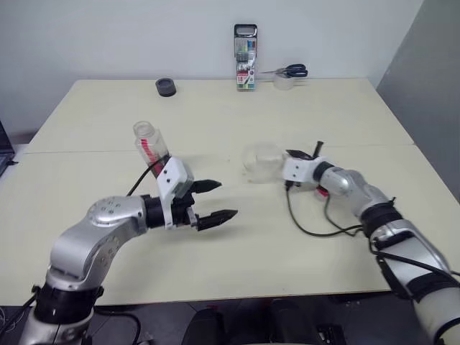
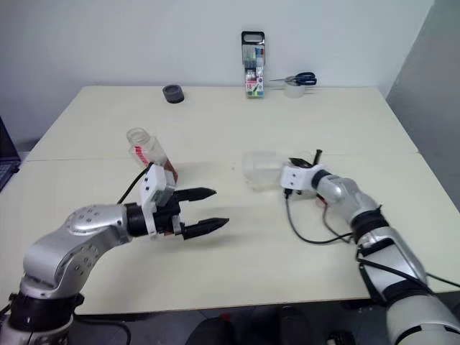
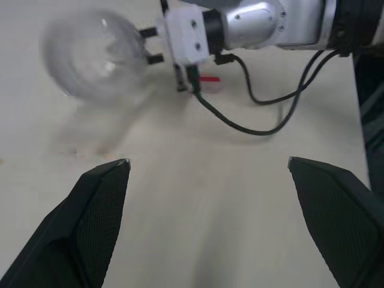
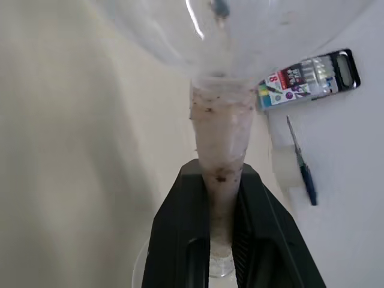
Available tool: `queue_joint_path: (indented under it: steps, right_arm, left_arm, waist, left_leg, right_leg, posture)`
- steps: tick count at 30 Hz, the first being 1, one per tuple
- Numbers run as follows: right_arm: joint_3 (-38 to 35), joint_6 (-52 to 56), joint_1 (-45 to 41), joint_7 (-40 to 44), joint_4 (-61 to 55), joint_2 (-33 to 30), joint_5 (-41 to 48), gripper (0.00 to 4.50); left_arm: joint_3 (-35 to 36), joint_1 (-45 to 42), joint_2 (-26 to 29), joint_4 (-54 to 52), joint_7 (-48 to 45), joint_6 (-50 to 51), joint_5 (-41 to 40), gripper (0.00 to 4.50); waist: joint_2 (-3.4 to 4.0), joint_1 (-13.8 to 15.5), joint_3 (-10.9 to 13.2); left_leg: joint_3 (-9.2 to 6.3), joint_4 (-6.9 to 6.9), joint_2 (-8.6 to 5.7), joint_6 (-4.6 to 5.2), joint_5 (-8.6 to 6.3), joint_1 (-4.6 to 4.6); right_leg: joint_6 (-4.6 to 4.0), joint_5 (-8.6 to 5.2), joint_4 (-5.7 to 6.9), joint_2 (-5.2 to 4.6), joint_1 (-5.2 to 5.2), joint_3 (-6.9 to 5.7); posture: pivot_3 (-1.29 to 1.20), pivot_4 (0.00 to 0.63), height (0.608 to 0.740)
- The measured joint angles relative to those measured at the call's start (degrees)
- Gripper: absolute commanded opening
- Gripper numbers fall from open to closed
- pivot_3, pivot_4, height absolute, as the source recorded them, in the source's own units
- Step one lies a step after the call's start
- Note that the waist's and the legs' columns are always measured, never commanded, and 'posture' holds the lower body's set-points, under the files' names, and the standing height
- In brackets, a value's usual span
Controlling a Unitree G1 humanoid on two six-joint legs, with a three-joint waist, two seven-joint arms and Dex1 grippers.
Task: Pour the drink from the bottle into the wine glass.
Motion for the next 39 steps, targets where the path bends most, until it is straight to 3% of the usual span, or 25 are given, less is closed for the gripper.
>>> queue_joint_path:
  steps: [7,14,22,39]
  right_arm:
    - [-10.8,16.6,0.0,8.5,-9.3,15.1,21.3,0.15]
    - [-13.2,24.8,2.1,9.8,-11.1,21.5,28.3,0.15]
    - [-14.9,21.2,3.9,7.9,-10.5,24.1,29.7,0.15]
    - [-11.2,4.4,7.5,0.4,2.6,25.6,22.0,0.15]
  left_arm:
    - [7.0,11.8,-6.4,-3.1,11.1,-7.6,5.6,4.50]
    - [7.7,19.4,-11.4,-6.6,16.7,-10.1,6.9,4.50]
    - [7.7,19.0,-11.5,-6.9,17.9,-10.3,6.9,4.50]
    - [7.6,13.9,-10.9,-5.4,18.8,-8.4,5.5,4.50]
  waist:
    - [0.02,1.1,0.0]
    - [0.02,2.0,0.0]
    - [0.03,1.9,0.0]
    - [0.02,1.9,0.0]
  left_leg:
    - [-0.05,0.02,-0.07,0.02,-0.02,-0.05]
    - [-0.07,0.00,-0.13,0.21,-0.13,-0.07]
    - [-0.06,-0.02,-0.12,0.21,-0.13,-0.06]
    - [-0.05,-0.02,-0.13,0.03,-0.03,-0.03]
  right_leg:
    - [0.00,0.00,-0.07,-0.10,0.01,-0.07]
    - [0.00,0.01,-0.10,-0.21,0.01,-0.16]
    - [0.00,0.01,-0.09,-0.19,-0.01,-0.17]
    - [0.00,0.01,-0.11,-0.18,0.03,-0.16]
  posture:
    - [0.00,0.150,0.740]
    - [0.00,0.150,0.740]
    - [0.00,0.150,0.740]
    - [0.00,0.150,0.740]
